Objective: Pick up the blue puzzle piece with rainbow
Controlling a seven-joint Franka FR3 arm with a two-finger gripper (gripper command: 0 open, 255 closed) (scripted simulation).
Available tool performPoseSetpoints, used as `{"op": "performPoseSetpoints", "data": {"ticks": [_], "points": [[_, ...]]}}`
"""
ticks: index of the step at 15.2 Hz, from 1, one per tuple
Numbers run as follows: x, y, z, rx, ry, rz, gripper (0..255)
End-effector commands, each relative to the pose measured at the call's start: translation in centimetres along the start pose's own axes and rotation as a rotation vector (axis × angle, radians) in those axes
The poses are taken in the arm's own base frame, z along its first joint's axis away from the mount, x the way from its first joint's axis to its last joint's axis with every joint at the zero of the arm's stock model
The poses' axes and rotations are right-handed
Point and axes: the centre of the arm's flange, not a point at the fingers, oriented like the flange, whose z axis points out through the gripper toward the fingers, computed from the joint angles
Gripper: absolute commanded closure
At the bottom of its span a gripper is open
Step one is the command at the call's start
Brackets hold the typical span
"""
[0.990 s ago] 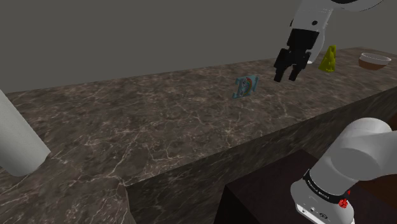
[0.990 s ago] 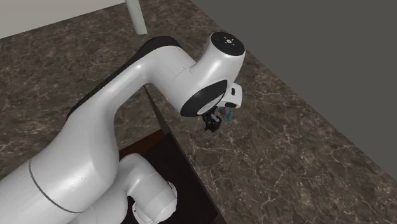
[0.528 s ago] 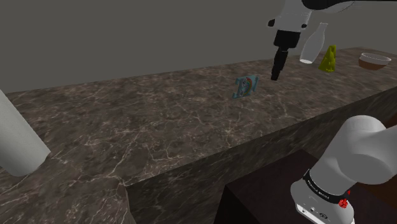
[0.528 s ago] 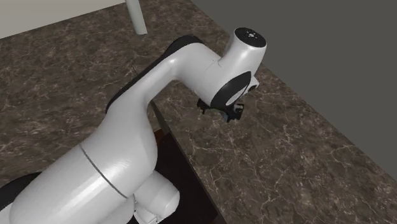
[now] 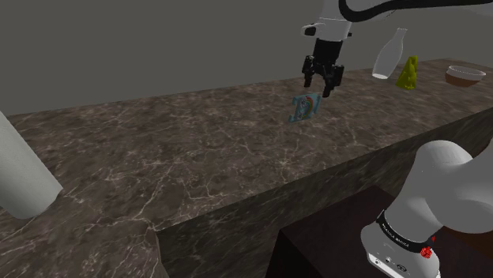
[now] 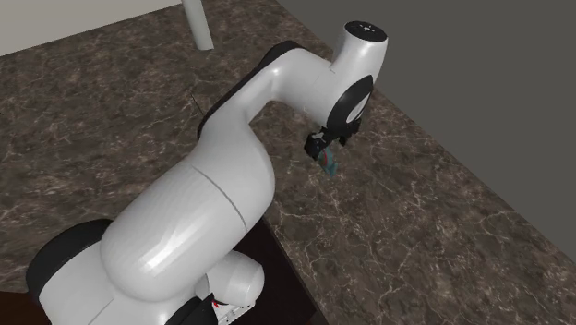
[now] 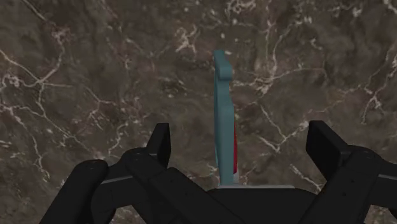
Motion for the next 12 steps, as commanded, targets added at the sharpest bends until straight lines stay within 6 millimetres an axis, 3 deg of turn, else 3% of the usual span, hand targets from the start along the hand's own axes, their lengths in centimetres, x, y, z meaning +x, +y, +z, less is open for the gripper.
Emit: {"op": "performPoseSetpoints", "data": {"ticks": [1,7,8,12], "points": [[0.1,0.2,0.9,-0.003,-0.001,-0.031,0],[0.0,0.3,3.3,-0.003,-0.001,-0.031,0],[0.0,0.4,3.3,-0.003,-0.001,-0.031,255],[0.0,0.5,3.4,-0.003,-0.001,-0.031,255]]}}
